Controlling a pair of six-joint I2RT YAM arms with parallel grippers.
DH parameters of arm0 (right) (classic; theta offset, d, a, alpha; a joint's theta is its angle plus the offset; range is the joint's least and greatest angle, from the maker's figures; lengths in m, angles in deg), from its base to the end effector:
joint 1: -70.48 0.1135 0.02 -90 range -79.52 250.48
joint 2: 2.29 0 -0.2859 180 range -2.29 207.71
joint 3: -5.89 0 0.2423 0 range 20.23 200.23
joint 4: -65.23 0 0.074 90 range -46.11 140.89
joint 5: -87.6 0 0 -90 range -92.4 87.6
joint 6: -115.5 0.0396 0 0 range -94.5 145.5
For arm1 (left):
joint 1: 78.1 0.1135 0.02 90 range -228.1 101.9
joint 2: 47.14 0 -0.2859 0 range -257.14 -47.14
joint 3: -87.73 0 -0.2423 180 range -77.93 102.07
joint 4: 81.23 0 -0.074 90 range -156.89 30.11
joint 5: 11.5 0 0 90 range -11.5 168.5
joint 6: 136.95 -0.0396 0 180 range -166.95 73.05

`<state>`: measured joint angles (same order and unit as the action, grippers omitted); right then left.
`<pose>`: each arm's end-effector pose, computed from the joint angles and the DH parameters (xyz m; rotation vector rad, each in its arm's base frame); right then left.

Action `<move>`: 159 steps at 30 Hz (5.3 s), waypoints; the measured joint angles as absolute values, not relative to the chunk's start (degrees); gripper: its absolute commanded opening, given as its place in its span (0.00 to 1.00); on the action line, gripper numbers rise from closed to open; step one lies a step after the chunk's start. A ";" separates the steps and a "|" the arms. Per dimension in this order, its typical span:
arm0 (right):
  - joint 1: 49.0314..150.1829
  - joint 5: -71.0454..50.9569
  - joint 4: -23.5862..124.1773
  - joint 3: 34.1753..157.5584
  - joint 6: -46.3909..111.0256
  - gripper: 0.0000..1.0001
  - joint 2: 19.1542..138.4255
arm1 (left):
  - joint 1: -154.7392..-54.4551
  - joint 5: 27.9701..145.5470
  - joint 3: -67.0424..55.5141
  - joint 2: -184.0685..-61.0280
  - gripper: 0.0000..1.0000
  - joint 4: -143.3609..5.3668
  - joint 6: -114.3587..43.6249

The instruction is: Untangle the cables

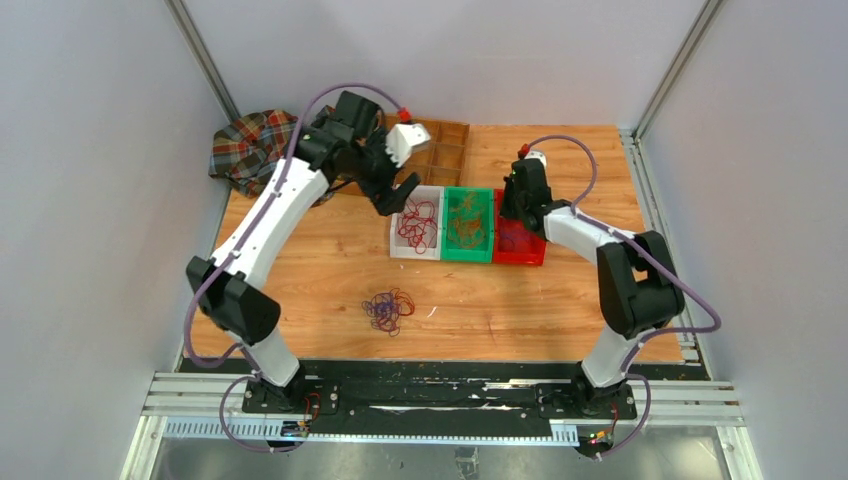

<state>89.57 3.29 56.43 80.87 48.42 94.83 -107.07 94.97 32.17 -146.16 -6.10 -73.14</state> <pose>0.3577 0.1196 0.2476 0.1308 2.1216 0.3329 0.3061 -0.1823 0.4145 1.2350 2.0867 -0.3719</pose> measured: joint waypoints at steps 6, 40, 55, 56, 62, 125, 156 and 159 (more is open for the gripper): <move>89.70 6.22 49.26 84.09 47.15 0.11 101.89 | -101.01 96.06 17.40 -136.53 0.98 -4.11 -75.26; 103.95 0.93 43.69 65.09 47.09 0.72 60.67 | -101.28 98.68 -14.69 -134.14 0.93 -19.39 -83.13; 112.28 6.42 48.96 58.52 47.68 0.56 56.47 | -101.28 97.92 -26.12 -130.97 0.56 -22.01 -83.46; 112.52 6.70 49.15 58.49 47.81 0.54 56.47 | -101.28 98.05 -26.12 -130.97 0.53 -22.27 -83.15; 113.24 7.64 50.03 57.84 48.27 0.51 56.47 | -101.45 100.87 -26.10 -131.00 0.40 -23.41 -81.73; 135.69 17.13 74.77 59.48 34.32 0.10 65.54 | -114.68 102.09 21.02 -114.28 0.00 0.50 -81.36; 130.31 0.47 78.00 65.49 38.04 0.67 60.56 | -114.68 103.08 31.84 -114.12 0.00 0.98 -85.60; 130.18 -5.04 78.97 66.51 38.23 0.67 62.22 | -114.68 104.08 33.07 -114.30 0.00 0.98 -85.56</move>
